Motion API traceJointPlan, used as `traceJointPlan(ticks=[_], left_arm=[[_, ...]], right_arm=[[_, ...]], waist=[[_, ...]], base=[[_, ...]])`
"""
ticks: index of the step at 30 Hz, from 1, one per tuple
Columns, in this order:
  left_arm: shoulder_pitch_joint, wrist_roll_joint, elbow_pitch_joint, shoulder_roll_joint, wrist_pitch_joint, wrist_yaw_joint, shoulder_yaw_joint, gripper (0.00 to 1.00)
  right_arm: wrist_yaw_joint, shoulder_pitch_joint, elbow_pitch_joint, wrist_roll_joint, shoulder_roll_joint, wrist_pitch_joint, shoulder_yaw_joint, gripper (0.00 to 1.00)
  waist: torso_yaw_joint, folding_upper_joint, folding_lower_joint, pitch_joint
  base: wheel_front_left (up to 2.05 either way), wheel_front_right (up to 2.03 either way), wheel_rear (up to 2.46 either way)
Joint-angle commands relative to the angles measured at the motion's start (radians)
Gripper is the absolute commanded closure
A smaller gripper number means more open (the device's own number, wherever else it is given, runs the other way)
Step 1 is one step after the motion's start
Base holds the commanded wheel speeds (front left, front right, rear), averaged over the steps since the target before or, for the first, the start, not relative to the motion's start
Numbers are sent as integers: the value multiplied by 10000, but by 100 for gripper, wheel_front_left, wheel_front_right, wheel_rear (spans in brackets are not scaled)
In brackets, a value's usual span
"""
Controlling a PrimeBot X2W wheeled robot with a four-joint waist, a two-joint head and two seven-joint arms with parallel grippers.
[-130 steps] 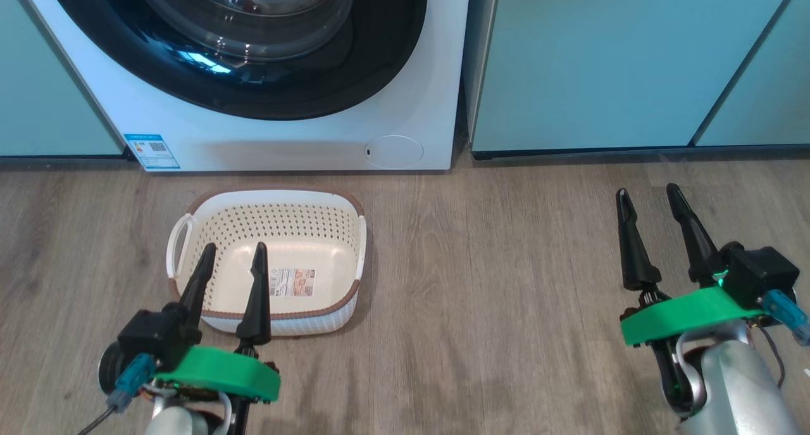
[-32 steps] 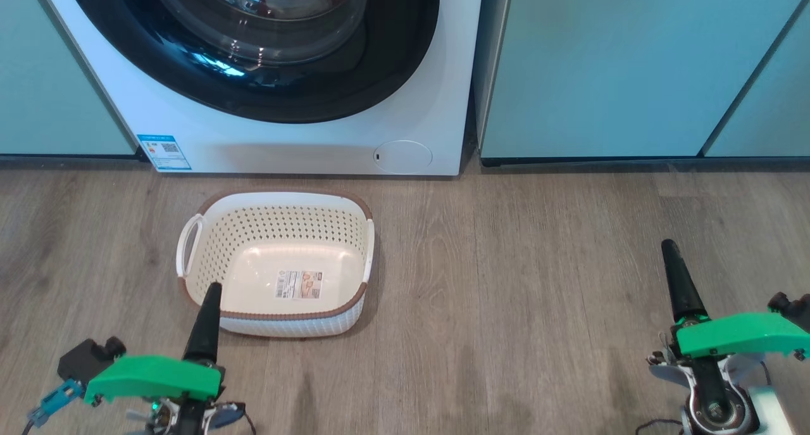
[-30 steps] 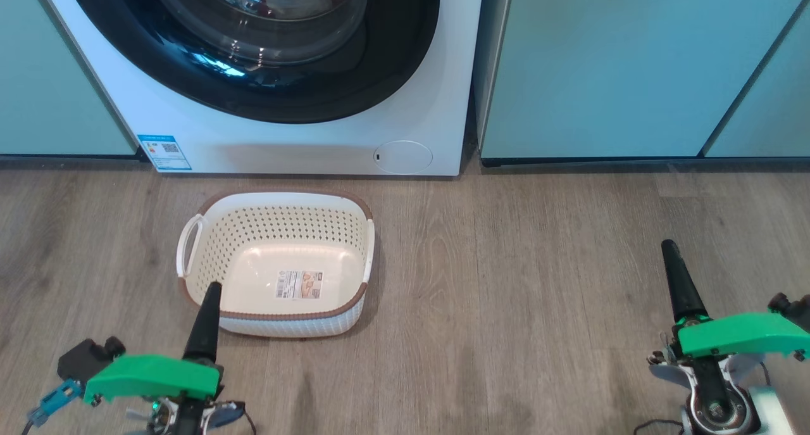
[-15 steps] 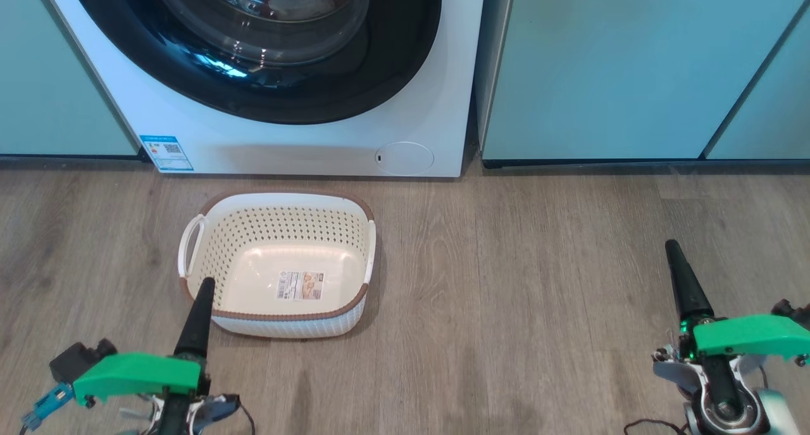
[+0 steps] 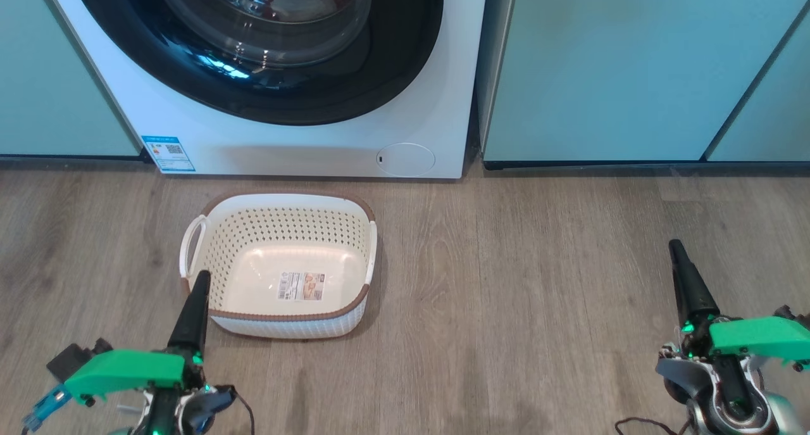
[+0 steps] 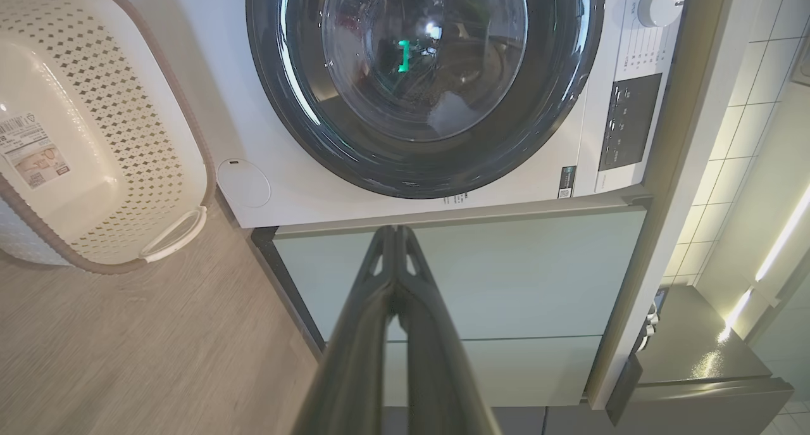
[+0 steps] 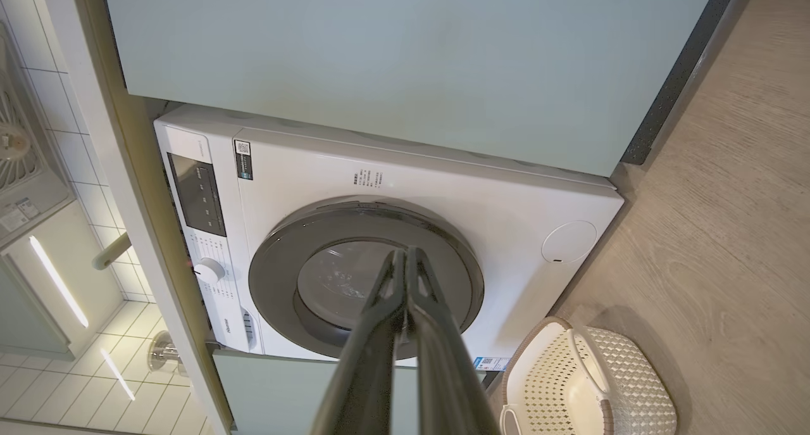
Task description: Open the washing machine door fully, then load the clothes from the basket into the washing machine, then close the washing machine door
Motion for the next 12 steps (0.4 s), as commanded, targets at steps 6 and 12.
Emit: traceJointPlan(ticks=[6, 12], left_arm=[[-581, -758, -215, 186, 250, -134, 488, 100], [-635, -1320, -163, 187, 406, -182, 583, 100]], right_arm=[[0, -370, -362, 809, 1, 256, 116, 100], [0, -367, -363, 1395, 3, 410, 81, 100]], waist=[[14, 0, 0, -13], [26, 0, 0, -25]], base=[[0, 0, 0], [0, 0, 0]])
